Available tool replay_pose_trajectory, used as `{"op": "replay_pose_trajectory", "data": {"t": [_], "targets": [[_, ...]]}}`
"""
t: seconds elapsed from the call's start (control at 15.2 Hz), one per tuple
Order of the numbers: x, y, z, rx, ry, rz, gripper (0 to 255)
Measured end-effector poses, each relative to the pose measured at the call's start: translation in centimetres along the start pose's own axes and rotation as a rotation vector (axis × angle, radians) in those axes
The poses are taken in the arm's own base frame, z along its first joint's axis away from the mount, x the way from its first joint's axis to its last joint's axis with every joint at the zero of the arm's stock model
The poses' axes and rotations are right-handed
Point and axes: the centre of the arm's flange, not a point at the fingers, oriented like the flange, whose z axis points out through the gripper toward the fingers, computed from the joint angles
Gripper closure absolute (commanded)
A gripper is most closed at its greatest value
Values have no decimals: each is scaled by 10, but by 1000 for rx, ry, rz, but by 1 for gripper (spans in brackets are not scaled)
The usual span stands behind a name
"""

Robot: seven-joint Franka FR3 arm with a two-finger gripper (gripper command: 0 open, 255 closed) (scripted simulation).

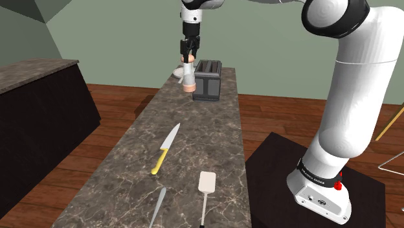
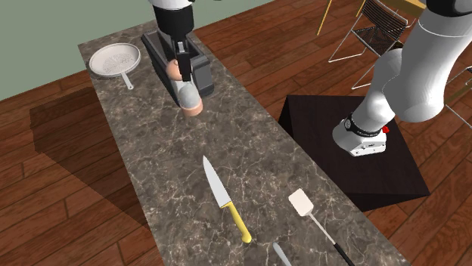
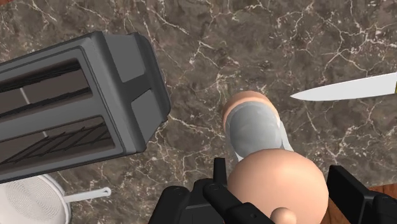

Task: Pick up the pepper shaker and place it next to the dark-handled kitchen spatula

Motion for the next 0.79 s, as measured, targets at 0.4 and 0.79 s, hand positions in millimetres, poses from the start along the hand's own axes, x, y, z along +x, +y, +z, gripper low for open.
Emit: {"op": "replay_pose_trajectory", "data": {"t": [0.4, 0.79], "targets": [[4, 2, -32, 0, 0, 0, 255], [5, 0, -63, 0, 0, 0, 255]]}}
